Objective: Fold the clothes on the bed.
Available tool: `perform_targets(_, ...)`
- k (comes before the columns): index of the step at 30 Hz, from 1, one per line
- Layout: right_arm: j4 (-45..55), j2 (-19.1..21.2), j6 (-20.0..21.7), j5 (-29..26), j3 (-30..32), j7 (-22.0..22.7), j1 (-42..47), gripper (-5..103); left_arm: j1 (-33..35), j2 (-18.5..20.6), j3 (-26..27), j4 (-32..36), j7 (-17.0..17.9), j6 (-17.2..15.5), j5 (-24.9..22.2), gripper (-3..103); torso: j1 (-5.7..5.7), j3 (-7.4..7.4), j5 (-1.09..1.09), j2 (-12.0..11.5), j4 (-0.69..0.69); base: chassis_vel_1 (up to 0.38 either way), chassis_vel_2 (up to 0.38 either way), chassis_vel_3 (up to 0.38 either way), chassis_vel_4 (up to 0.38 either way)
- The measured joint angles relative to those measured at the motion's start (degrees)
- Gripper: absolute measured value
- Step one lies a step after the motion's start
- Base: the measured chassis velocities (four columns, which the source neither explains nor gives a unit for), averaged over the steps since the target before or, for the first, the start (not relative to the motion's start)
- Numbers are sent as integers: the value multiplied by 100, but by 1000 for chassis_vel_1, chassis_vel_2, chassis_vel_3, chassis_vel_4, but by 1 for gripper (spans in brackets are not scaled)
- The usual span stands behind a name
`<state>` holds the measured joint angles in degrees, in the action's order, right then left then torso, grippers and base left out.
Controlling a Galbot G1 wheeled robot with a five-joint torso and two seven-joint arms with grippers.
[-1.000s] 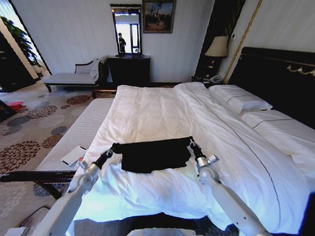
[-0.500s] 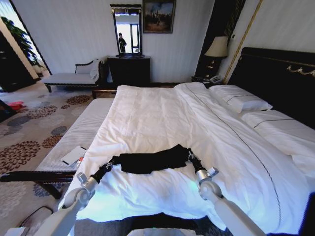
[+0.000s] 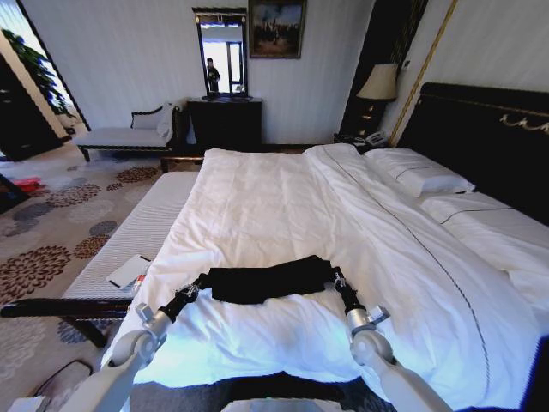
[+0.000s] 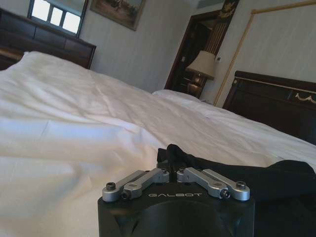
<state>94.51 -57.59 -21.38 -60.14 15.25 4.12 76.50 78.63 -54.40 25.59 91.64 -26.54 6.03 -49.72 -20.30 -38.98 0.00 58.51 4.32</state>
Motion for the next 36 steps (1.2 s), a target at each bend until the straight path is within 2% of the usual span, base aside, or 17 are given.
perform_targets(2,40,0,0,60,19,26,44,1,61,3,60,62,-27,89,69,2,0,0,0,0,0,0,0,0,0)
perform_targets(3,70,0,-3,92,51,36,66,6,86,4,107,107,-22,137,97,2,0,-1,0,0,-1,0,0,0,0)
perform_targets(4,167,1,-19,147,143,42,104,11,131,-5,214,255,-33,294,146,13,0,0,0,0,0,0,0,0,0)
perform_targets(6,253,1,-23,162,215,47,129,16,145,-17,278,349,-50,391,179,13,0,-1,0,0,-1,0,0,0,0)
perform_targets(9,780,1,-27,166,710,203,380,27,77,-24,512,758,-186,738,339,28,0,0,1,0,0,0,0,0,0)
perform_targets(12,1119,49,1,118,1062,380,519,38,75,-9,765,1113,-315,839,340,39,0,0,-2,0,8,0,0,0,0)
perform_targets(15,1254,127,47,96,1231,514,513,49,18,-11,974,1400,-288,772,176,45,1,0,1,0,-3,0,0,0,0)
perform_targets(17,1290,199,143,50,1286,719,398,54,-219,-8,994,1615,51,465,73,56,1,0,1,0,-4,0,0,0,0)
perform_targets(19,1274,237,313,29,1252,1056,172,65,-633,26,775,1833,978,-227,147,66,0,0,0,0,3,0,0,0,0)
perform_targets(20,1274,237,313,29,1252,1056,172,65,-633,26,775,1833,978,-227,147,66,0,0,0,0,3,0,0,0,0)
perform_targets(21,1217,248,384,25,1144,1198,-20,71,-865,59,607,1932,1653,-830,247,72,0,0,0,0,9,0,0,0,0)
perform_targets(23,1125,264,469,3,884,1298,-348,82,-1101,189,410,1976,2403,-1532,444,77,-2,-1,0,-1,-2,0,0,0,0)
perform_targets(24,1112,268,504,-4,783,1318,-431,82,-1248,312,254,1964,2720,-1829,466,82,-2,-2,2,-2,-6,0,0,0,0)
perform_targets(25,1112,268,504,-4,783,1318,-431,82,-1248,312,254,1964,2720,-1829,466,82,-2,-2,2,-2,-6,0,0,0,0)
perform_targets(27,1109,272,541,21,663,1338,-460,92,-1560,619,-109,1910,3184,-2247,312,93,-2,-2,-1,-2,-4,0,0,0,0)
perform_targets(29,1090,271,557,80,612,1338,-426,99,-1784,898,-415,1899,3387,-2467,159,97,-1,-1,-1,-1,5,0,0,0,0)
perform_targets(36,954,223,569,126,607,1351,-366,100,-1731,1351,-1079,2086,3134,-2409,551,100,-1,0,2,-1,-1,0,0,0,0)
